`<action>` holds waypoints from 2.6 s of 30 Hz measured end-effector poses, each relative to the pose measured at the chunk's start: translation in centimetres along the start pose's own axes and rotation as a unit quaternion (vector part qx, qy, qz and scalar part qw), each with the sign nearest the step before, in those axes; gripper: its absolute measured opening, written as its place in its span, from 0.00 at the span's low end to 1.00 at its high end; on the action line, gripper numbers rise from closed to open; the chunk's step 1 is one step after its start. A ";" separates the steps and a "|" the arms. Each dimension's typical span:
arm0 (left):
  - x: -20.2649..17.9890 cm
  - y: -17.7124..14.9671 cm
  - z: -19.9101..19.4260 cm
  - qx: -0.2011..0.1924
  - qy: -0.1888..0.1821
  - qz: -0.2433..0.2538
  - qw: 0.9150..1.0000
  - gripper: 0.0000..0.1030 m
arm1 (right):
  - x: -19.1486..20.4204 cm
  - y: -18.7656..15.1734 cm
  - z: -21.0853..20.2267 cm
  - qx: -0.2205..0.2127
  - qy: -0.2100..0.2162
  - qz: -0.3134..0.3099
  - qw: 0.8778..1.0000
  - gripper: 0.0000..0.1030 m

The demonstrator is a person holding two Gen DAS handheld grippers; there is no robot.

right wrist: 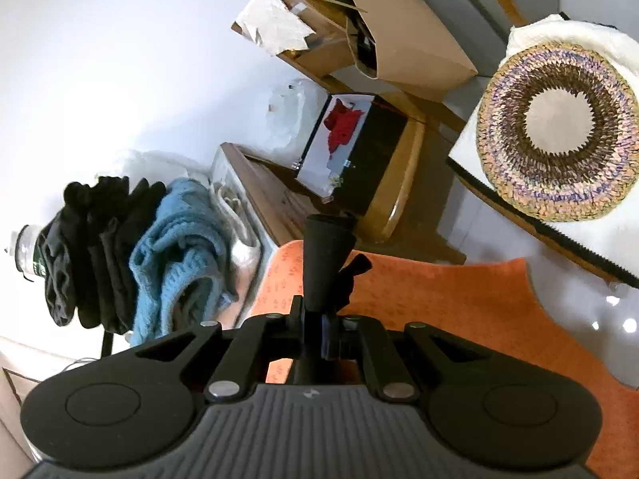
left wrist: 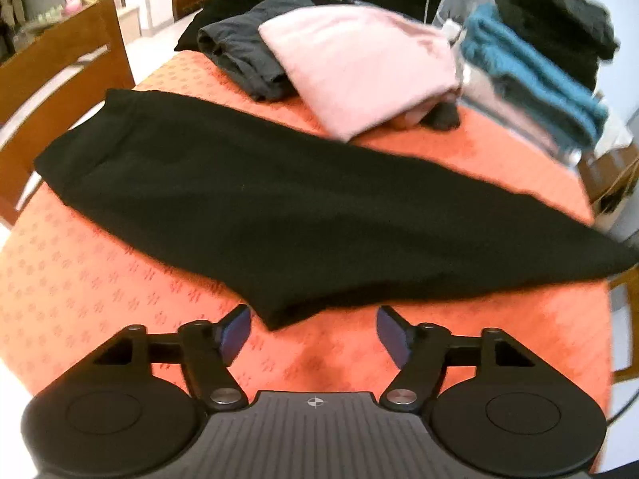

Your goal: Fold clothes

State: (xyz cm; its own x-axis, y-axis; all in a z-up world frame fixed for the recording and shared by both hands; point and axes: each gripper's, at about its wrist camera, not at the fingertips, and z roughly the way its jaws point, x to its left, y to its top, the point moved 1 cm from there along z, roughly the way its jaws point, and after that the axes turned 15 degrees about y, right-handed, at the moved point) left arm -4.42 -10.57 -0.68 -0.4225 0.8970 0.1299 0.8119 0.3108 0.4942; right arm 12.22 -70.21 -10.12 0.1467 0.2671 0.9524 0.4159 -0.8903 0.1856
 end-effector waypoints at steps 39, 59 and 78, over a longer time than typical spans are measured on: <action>21.9 6.2 2.8 -0.006 -0.184 -0.221 0.958 0.70 | 28.6 -46.1 7.4 0.233 0.068 -0.588 0.772 0.08; 23.8 11.6 12.0 0.124 -0.391 -0.286 0.866 0.88 | 27.9 -67.3 8.1 0.297 0.043 -0.730 0.614 0.08; 24.6 16.4 13.7 0.072 -0.332 -0.160 0.927 0.08 | 26.8 -60.6 6.5 0.342 0.000 -0.650 0.679 0.45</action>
State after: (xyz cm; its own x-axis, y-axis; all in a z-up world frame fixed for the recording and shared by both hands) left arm 4.02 20.89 -1.11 -0.3486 0.7328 -0.5844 0.7533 0.5900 0.2906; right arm -3.27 -6.71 2.55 -0.7428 0.6632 0.0916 0.5137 0.4769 0.7133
